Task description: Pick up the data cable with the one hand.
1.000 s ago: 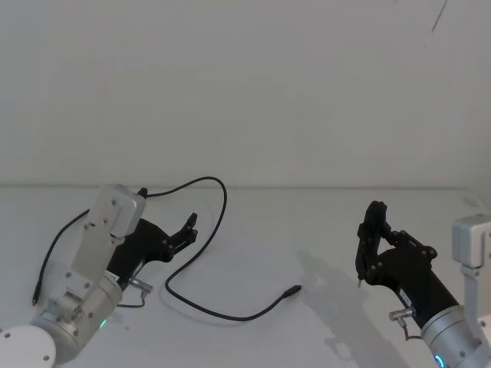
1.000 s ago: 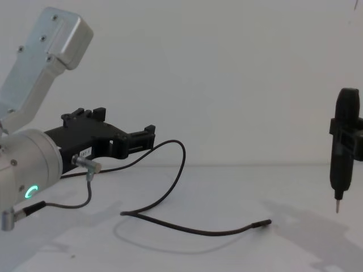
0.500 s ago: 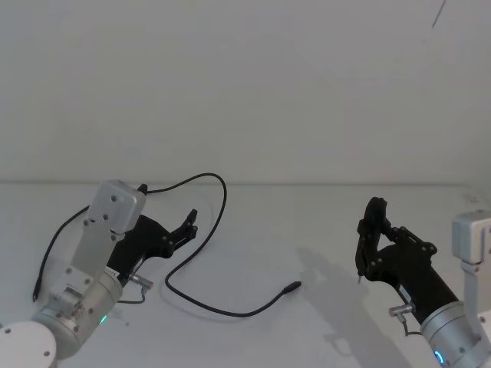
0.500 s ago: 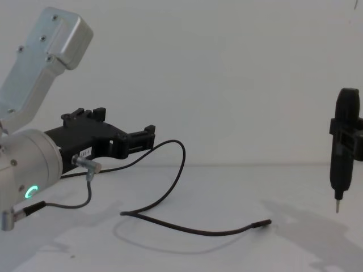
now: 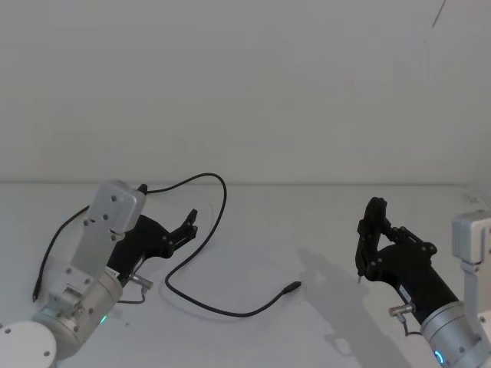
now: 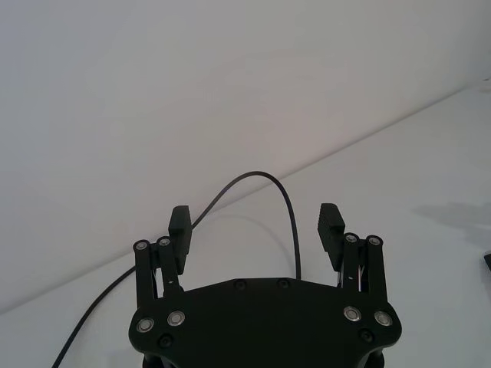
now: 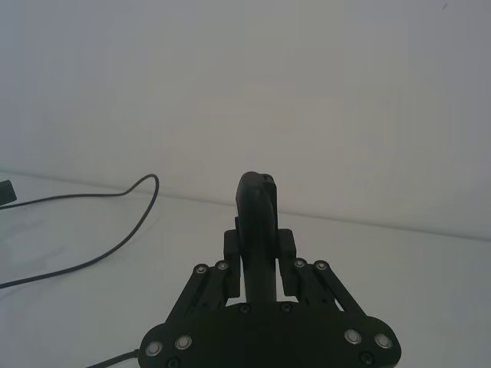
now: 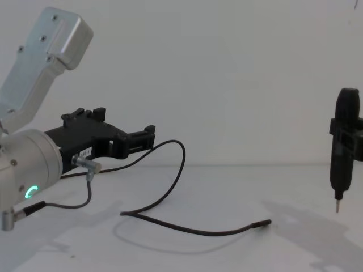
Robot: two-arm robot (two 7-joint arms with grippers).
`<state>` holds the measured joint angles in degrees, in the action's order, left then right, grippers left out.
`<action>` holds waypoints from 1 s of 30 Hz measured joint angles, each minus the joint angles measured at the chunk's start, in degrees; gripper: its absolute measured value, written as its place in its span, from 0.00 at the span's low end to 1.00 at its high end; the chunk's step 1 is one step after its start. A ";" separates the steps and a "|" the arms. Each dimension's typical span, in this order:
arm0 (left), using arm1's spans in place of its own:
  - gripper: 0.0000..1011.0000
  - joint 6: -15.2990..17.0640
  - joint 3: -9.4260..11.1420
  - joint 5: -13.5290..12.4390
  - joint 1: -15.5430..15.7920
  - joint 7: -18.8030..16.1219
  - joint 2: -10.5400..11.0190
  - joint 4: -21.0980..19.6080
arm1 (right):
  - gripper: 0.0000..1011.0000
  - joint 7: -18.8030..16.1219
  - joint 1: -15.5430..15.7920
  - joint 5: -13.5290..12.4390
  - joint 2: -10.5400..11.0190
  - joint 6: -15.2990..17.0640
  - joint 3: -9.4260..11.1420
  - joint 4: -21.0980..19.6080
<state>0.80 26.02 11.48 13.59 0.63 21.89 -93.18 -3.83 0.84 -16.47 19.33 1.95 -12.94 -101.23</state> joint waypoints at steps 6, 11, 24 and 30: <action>0.99 0.00 0.00 0.00 0.00 0.00 0.00 0.00 | 0.28 0.00 0.00 0.00 0.00 0.00 0.00 0.00; 0.99 0.00 0.00 0.00 0.00 0.00 0.00 0.00 | 0.28 0.00 0.00 0.00 0.00 0.00 0.00 0.00; 0.99 0.00 0.00 0.00 0.00 0.00 0.00 0.00 | 0.28 0.00 0.00 0.00 0.00 0.00 0.00 0.00; 0.99 0.00 0.00 0.00 0.00 0.00 0.00 0.00 | 0.28 0.00 0.00 0.00 0.00 0.00 0.00 0.00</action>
<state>0.80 26.03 11.48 13.59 0.63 21.90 -93.18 -3.83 0.84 -16.47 19.33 1.95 -12.94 -101.23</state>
